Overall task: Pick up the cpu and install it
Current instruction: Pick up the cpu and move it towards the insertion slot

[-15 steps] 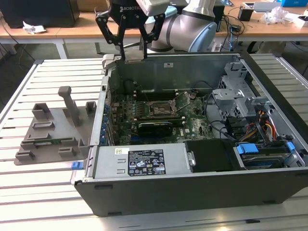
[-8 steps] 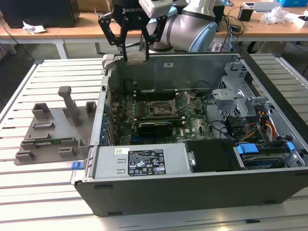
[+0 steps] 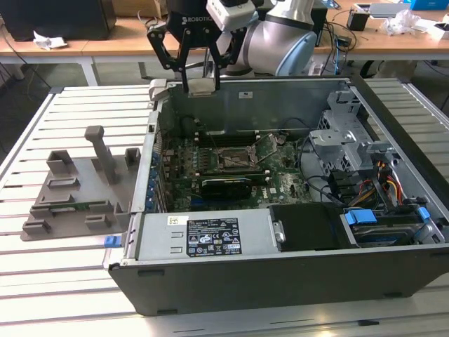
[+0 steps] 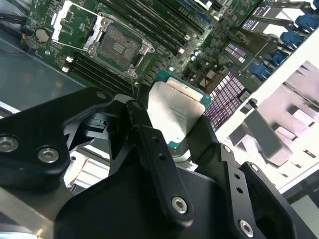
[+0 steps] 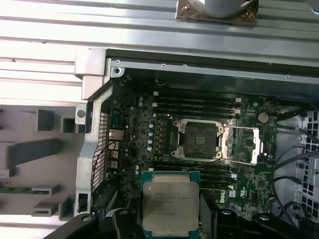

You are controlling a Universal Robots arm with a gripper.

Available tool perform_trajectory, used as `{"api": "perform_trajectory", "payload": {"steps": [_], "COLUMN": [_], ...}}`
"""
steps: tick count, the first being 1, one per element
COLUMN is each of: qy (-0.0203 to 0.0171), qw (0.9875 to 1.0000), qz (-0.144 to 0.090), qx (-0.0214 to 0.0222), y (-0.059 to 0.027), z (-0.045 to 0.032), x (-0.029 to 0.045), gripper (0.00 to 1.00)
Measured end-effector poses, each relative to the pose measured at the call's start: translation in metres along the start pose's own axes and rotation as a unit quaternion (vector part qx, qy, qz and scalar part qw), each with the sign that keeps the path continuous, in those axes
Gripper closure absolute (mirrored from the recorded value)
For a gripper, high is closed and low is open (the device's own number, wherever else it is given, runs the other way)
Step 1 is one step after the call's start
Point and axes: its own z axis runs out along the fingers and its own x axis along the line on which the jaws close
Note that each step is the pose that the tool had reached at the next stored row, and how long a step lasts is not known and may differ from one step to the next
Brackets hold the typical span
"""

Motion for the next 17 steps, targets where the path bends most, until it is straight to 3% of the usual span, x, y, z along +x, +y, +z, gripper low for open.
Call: {"api": "perform_trajectory", "payload": {"steps": [4,17], "qy": [0.0001,0.0002], "qw": [1.0,1.0], "qz": [0.0,0.0], "qx": [0.0019,0.0038], "y": [0.0001,0.0], "z": [0.0058,0.014], "x": [-0.0042,-0.0112], "gripper": [0.45,0.45]}}
